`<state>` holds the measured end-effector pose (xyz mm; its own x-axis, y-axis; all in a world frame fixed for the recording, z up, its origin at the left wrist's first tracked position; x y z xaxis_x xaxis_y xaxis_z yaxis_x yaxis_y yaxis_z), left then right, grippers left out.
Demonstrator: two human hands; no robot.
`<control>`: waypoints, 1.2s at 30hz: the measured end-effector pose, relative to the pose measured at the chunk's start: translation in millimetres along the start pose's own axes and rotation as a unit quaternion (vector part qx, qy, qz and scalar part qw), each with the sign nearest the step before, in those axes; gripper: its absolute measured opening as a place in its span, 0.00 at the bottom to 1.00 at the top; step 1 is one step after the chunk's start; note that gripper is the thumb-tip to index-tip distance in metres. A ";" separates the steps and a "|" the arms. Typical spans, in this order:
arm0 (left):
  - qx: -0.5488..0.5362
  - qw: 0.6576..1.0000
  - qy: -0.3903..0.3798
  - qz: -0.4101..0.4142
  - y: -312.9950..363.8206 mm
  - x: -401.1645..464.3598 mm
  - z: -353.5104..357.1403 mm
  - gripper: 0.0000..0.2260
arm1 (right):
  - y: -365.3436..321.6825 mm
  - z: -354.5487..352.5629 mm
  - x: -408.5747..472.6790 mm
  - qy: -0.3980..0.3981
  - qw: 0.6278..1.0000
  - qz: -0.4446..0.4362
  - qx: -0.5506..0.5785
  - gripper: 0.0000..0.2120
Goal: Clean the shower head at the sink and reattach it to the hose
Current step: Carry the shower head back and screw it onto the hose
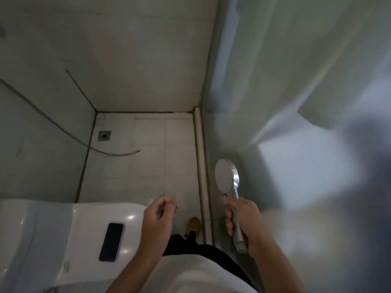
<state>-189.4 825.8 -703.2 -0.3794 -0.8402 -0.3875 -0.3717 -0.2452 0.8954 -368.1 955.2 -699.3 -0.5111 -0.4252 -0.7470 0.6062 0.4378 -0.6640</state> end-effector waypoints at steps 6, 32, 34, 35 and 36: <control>0.011 1.000 0.000 -0.003 12.3 31.4 11.2 0.12 | -23.7 3.6 17.1 0.005 0.999 0.013 0.035 0.06; -0.059 0.986 0.142 -0.057 100.9 378.7 -149.0 0.10 | -194.1 275.5 250.1 -0.043 0.993 0.110 0.005 0.11; -0.069 0.983 0.152 -0.076 89.5 397.5 -162.4 0.10 | -195.4 305.0 270.6 -0.047 0.991 0.124 -0.009 0.11; -0.070 0.981 0.155 -0.089 80.6 405.7 -165.8 0.11 | -194.9 317.6 280.7 -0.052 0.990 0.129 -0.021 0.11; -0.067 0.980 0.154 -0.102 71.6 413.3 -167.0 0.11 | -194.0 328.7 290.7 -0.059 0.988 0.135 -0.034 0.11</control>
<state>-231.3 380.2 -762.7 -0.0267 -0.8679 -0.4961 -0.2911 -0.4680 0.8344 -434.0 486.3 -776.5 -0.2590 -0.3724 -0.8912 0.6666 0.5988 -0.4440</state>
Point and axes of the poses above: each hand's wrist, its own x-axis towards the middle knuckle, its own z-axis out of the palm, y = z × x, the point moved 8 cm from there along x, towards the middle knuckle, and after that the axes turned 9 degrees about x, right-handed, at the moved point
